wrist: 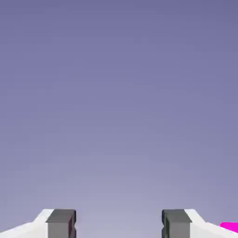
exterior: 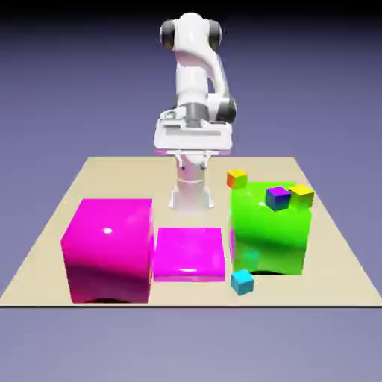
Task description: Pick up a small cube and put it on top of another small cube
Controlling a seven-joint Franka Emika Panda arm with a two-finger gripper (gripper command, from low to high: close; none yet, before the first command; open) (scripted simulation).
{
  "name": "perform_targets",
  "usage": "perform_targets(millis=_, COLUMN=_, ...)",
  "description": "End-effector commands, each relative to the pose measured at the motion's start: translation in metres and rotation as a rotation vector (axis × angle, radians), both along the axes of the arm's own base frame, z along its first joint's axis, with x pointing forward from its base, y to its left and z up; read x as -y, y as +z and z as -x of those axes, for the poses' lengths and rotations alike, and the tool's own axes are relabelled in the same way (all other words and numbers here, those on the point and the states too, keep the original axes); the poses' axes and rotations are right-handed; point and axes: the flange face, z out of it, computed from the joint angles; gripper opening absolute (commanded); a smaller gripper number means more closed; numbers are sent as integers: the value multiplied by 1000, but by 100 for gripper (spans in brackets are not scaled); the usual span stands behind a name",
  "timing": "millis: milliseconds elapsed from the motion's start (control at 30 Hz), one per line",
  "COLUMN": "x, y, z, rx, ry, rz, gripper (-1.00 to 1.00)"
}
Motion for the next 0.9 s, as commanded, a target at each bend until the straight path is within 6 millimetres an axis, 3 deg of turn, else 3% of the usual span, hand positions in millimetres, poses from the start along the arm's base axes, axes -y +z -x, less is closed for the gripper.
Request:
perform_targets(millis=0, x=-6, y=-4, z=-10, rx=-42, ry=11, rz=11, gripper=0)
perform_targets(millis=233, x=-47, y=-42, z=-72, rx=-333, ry=83, rz=90, gripper=0)
perform_targets(millis=433, x=-83, y=-86, z=-114, rx=-574, ry=135, rz=154, gripper=0)
perform_targets(millis=867, x=-152, y=-193, z=-168, rx=-1060, ry=218, rz=272, gripper=0)
